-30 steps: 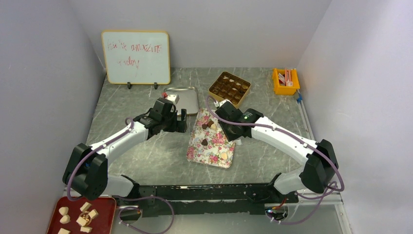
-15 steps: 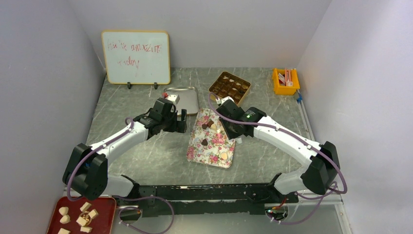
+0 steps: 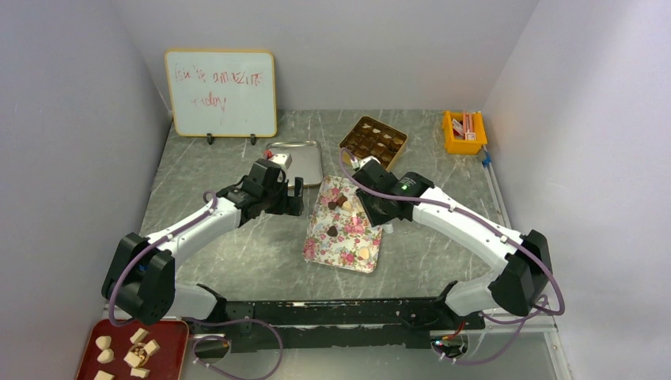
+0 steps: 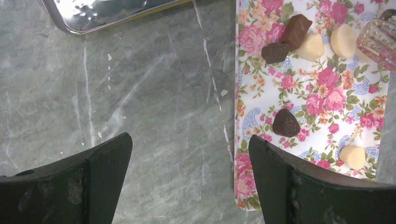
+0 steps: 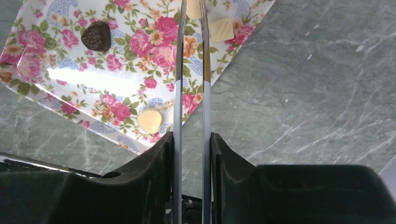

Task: Pack the chocolate
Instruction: Pick up the fake chocolate from the plate.

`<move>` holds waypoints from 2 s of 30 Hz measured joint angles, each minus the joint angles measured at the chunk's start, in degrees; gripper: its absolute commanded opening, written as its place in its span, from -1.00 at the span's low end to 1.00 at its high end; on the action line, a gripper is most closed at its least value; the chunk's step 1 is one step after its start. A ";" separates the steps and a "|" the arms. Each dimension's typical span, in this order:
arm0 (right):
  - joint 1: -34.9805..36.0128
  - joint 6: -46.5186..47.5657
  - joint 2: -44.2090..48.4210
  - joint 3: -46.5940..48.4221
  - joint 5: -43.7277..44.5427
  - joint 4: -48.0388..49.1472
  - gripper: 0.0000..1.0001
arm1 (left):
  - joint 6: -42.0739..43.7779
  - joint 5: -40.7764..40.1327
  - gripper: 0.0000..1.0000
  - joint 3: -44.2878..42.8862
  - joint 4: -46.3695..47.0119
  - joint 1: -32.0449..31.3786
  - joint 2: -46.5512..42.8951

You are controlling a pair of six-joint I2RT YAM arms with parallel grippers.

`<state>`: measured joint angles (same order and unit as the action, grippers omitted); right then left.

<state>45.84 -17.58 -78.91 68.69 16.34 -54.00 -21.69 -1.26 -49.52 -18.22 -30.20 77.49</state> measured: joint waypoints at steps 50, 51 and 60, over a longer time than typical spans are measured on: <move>-1.11 -0.70 -4.22 -3.17 -0.13 4.52 -0.51 | 1.07 -0.04 1.00 0.00 -0.04 0.00 0.00; -1.14 -0.72 -4.31 -3.19 -0.11 4.59 -0.60 | 1.09 -0.04 1.00 0.00 -0.04 0.00 -0.02; -1.18 -1.31 -4.35 -3.19 0.26 4.22 -1.00 | 1.49 0.00 1.00 0.00 -0.02 0.39 -0.09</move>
<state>44.66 -18.90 -83.26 65.49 16.60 -49.78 -20.21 -1.26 -49.52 -18.24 -29.80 77.41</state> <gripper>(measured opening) 0.362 0.996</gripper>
